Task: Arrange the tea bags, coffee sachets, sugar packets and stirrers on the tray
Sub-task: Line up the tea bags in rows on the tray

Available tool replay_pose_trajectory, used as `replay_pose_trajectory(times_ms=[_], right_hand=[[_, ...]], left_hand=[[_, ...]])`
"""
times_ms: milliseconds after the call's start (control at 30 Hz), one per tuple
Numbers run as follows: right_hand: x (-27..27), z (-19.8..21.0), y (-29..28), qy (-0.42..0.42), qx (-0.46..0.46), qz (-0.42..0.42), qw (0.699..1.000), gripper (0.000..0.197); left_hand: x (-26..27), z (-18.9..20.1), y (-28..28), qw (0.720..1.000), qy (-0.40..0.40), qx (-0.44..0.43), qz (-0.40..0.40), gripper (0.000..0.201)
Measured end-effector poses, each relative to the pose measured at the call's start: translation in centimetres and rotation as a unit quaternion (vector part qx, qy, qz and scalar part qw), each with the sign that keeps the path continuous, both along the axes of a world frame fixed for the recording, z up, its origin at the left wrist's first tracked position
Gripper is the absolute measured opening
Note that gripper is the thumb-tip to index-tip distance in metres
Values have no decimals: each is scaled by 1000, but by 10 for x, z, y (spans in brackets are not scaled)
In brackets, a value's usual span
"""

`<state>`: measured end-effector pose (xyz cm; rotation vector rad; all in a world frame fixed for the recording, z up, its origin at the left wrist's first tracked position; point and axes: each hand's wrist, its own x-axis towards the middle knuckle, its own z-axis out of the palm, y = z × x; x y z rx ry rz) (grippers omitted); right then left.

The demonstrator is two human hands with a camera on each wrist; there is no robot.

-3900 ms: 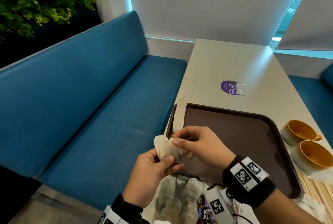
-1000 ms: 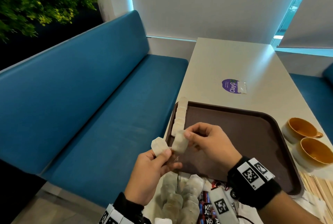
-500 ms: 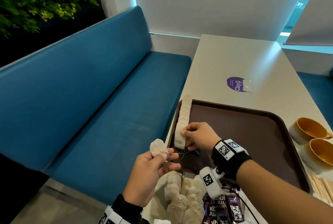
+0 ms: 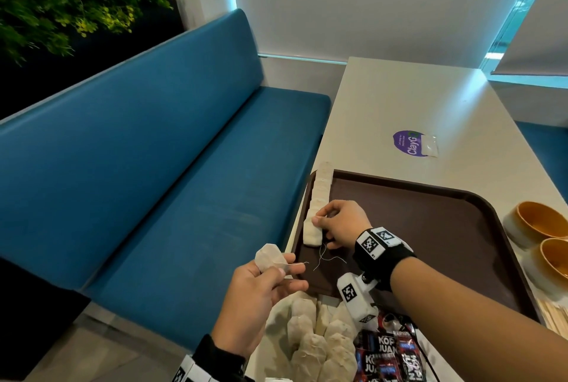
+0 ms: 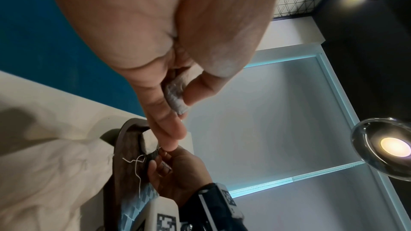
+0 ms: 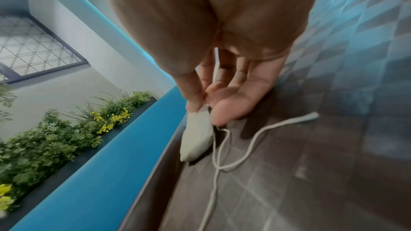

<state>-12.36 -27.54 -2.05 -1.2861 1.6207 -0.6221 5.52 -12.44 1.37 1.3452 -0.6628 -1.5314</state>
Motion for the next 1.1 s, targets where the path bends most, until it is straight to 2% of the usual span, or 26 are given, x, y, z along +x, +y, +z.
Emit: replay_pose_trajectory(times_ms=[233, 367, 433, 500, 567, 667, 767, 967, 1100], right_hand=[[-4, 0, 0, -31, -8, -31, 999, 20], [-5, 17, 10, -40, -39, -49, 997, 13], [-3, 32, 21, -83, -62, -38, 994, 11], [-2, 47, 35, -155, -70, -2, 985, 11], [-4, 60, 51, -191, -80, 58, 977, 12], [-12, 68, 70, -191, -89, 139, 968, 16], [-17, 64, 84, -189, -79, 179, 962, 25], [-15, 56, 88, -199, -118, 136, 963, 10], [-25, 40, 67, -170, -76, 36, 982, 14]], left_hand=[[-3, 7, 0, 999, 24, -7, 25, 21], [-5, 9, -2, 999, 20, -9, 27, 12], [-6, 9, -3, 1000, 13, -15, 20, 6], [-7, 8, -4, 1000, 3, -26, 11, 5], [-8, 8, -5, 999, -23, -42, -2, 9], [-8, 7, -5, 997, -55, -60, -14, 6], [-4, 6, -7, 990, -109, -80, -25, 7], [1, 10, -15, 981, -157, -104, -39, 11], [11, 11, -25, 971, -208, -101, -53, 16]])
